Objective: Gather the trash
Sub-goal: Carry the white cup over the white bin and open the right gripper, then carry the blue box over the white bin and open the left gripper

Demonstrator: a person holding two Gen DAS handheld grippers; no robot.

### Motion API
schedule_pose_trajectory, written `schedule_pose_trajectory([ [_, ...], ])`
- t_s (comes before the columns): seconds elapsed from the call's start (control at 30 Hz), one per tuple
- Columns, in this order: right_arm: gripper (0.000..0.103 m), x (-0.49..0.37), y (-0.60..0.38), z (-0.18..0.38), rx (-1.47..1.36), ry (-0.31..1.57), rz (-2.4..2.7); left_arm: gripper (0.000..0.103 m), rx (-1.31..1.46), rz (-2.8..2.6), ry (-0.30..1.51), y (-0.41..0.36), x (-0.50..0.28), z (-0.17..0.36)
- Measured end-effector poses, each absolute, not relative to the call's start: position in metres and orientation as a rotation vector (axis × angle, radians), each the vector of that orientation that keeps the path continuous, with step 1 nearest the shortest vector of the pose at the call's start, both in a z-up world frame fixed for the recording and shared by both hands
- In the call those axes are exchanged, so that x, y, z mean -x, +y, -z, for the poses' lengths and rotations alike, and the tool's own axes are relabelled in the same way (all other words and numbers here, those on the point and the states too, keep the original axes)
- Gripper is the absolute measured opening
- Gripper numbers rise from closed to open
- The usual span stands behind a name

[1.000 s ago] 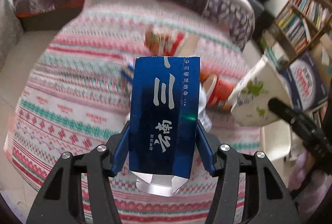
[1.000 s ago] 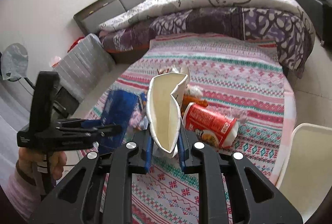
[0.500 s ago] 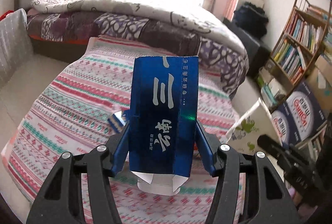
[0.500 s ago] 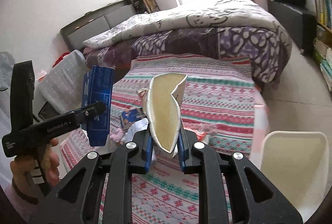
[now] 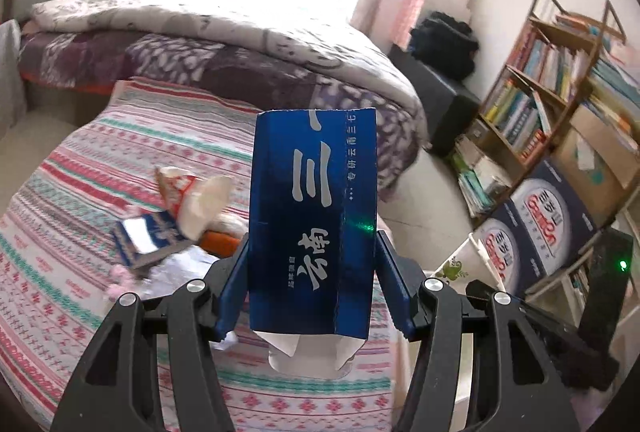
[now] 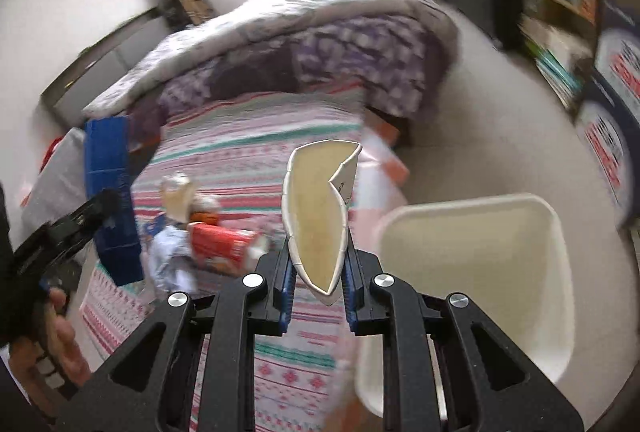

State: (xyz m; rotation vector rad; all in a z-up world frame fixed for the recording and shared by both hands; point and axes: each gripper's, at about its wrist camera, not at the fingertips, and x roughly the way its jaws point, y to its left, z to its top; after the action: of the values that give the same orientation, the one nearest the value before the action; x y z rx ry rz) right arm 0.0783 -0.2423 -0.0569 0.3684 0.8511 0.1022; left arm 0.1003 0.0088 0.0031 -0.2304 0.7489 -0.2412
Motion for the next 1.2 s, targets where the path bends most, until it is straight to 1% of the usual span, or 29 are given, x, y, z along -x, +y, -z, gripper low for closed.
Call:
schedule_pose_trajectory([
  [0.23, 0.019, -0.07, -0.285, 0.062, -0.437, 0.875, -0.003, 0.058, 0.209, 0.336, 0.786, -0.031, -0.101, 0.006],
  [0.27, 0.021, -0.07, -0.292, 0.063, -0.455, 0.878, 0.013, 0.058, 0.207, 0.355, 0.793, -0.038, -0.101, 0.007],
  [0.3, 0.025, -0.069, -0.297, 0.063, -0.469, 0.879, 0.023, 0.058, 0.206, 0.372, 0.8, -0.043, -0.101, 0.008],
  [0.37, 0.029, -0.066, -0.308, 0.063, -0.497, 0.879, 0.055, 0.058, 0.196, 0.41, 0.818, -0.058, -0.102, 0.013],
  [0.43, 0.038, -0.063, -0.321, 0.062, -0.523, 0.872, 0.093, 0.058, 0.174, 0.442, 0.836, -0.073, -0.101, 0.018],
  [0.47, 0.047, -0.062, -0.325, 0.061, -0.53, 0.867, 0.106, 0.058, 0.168, 0.449, 0.841, -0.078, -0.1, 0.02],
  [0.5, 0.052, -0.06, -0.331, 0.059, -0.537, 0.857, 0.13, 0.058, 0.161, 0.456, 0.847, -0.083, -0.099, 0.022],
  [0.63, 0.059, -0.054, -0.351, 0.053, -0.541, 0.824, 0.206, 0.058, 0.139, 0.495, 0.879, -0.106, -0.097, 0.033],
  [0.67, 0.064, -0.054, -0.354, 0.052, -0.543, 0.818, 0.217, 0.058, 0.137, 0.502, 0.885, -0.109, -0.097, 0.035],
  [0.73, 0.067, -0.05, -0.363, 0.049, -0.543, 0.803, 0.25, 0.058, 0.133, 0.517, 0.897, -0.116, -0.096, 0.039],
  [0.8, 0.073, -0.047, -0.369, 0.044, -0.531, 0.786, 0.279, 0.058, 0.13, 0.533, 0.909, -0.124, -0.096, 0.042],
  [0.87, 0.078, -0.044, -0.373, 0.041, -0.53, 0.77, 0.301, 0.058, 0.128, 0.551, 0.924, -0.133, -0.096, 0.046],
  [1.0, 0.081, -0.038, -0.383, 0.036, -0.528, 0.748, 0.335, 0.058, 0.125, 0.583, 0.935, -0.15, -0.095, 0.049],
  [1.13, 0.083, -0.036, -0.384, 0.03, -0.508, 0.72, 0.364, 0.061, 0.135, 0.632, 0.932, -0.168, -0.095, 0.047],
  [1.2, 0.087, -0.034, -0.383, 0.027, -0.486, 0.703, 0.377, 0.068, 0.131, 0.638, 0.922, -0.171, -0.093, 0.044],
])
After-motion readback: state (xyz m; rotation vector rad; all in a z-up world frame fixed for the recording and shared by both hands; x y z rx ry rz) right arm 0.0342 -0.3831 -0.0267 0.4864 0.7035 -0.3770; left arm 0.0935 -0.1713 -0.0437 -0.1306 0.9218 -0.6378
